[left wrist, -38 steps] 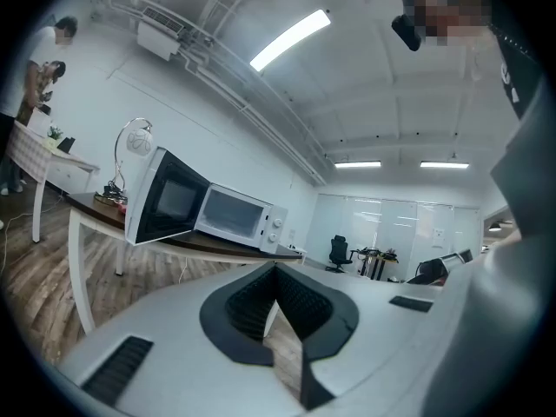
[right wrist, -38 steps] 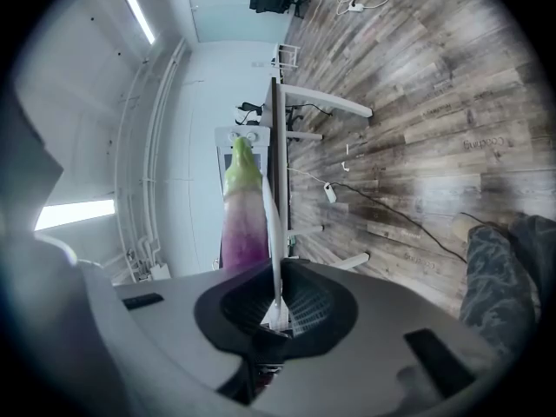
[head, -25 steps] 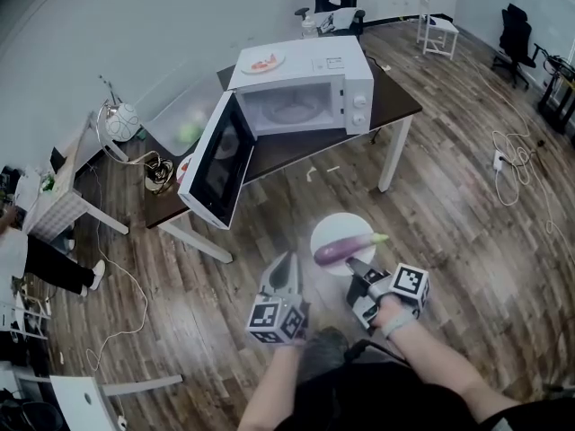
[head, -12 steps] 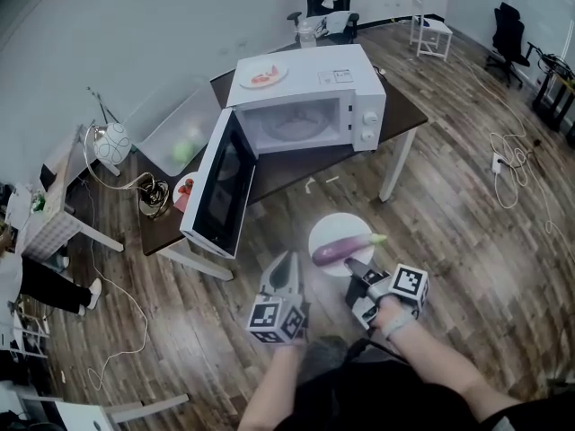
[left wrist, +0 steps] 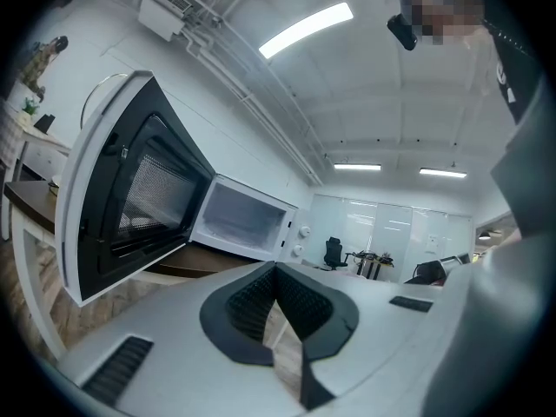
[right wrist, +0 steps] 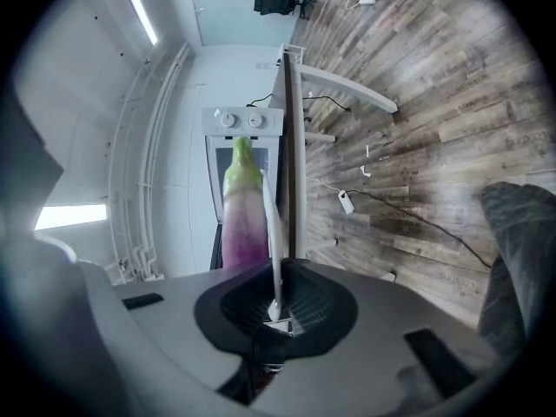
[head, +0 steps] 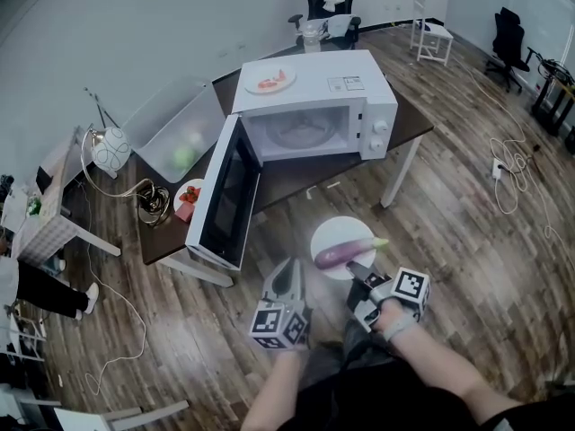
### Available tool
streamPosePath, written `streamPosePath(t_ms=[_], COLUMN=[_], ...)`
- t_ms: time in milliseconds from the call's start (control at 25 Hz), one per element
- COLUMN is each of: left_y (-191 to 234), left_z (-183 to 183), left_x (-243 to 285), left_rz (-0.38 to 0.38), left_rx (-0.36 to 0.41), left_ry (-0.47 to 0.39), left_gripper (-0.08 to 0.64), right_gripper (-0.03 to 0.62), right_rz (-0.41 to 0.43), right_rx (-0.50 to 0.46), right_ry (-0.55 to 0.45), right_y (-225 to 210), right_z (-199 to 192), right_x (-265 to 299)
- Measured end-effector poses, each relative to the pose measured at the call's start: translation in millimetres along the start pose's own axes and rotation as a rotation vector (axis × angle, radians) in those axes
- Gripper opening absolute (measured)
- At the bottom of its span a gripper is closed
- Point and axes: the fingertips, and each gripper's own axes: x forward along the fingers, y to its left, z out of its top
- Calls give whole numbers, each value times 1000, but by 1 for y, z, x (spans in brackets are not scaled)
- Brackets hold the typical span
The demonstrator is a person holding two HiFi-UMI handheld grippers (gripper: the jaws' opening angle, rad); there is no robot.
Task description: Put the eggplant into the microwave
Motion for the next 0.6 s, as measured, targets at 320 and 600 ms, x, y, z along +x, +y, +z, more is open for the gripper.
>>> streamPosePath(t_ms=[320, 600], left_y=[11, 22], left_z=[-3, 4], left_x=[6, 19], left_rz=[16, 41], left_rx=[-26, -20], left_ry=[7, -3], left_gripper=[0, 0], right_gripper=[17, 17], right_rz=[-17, -14], right_rx=[14, 8], right_ry=[9, 38], right_y=[-1, 5], right_z=[5, 14], right_x=[16, 37])
